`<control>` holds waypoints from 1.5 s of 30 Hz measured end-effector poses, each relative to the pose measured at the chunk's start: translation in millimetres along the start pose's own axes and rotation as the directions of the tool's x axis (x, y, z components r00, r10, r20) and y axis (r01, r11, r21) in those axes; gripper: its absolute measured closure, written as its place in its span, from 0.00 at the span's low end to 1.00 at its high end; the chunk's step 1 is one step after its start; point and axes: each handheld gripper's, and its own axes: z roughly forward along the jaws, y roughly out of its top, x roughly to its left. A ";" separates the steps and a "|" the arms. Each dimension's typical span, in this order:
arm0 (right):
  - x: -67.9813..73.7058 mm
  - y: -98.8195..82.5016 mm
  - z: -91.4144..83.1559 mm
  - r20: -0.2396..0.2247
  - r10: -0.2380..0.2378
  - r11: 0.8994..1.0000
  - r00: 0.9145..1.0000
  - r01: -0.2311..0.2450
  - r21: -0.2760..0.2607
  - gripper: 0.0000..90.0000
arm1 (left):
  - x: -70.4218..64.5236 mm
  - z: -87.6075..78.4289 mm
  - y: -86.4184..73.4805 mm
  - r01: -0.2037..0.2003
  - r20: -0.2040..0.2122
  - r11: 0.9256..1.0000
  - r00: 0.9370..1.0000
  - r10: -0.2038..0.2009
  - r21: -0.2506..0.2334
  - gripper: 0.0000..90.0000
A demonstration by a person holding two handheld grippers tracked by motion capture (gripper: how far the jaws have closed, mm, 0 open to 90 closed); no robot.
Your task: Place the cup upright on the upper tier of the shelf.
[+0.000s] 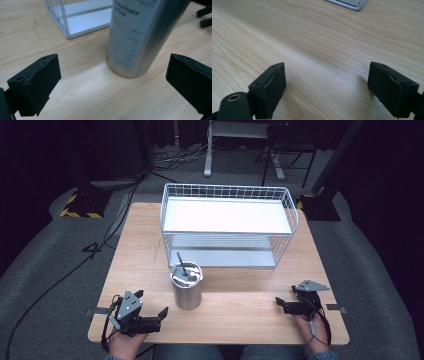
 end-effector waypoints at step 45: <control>0.6 0.0 -0.2 0.005 -0.004 1.000 1.000 0.004 -0.001 0.18 | -38.7 110.7 4.5 -0.076 -0.054 0.992 0.996 0.071 -0.102 0.02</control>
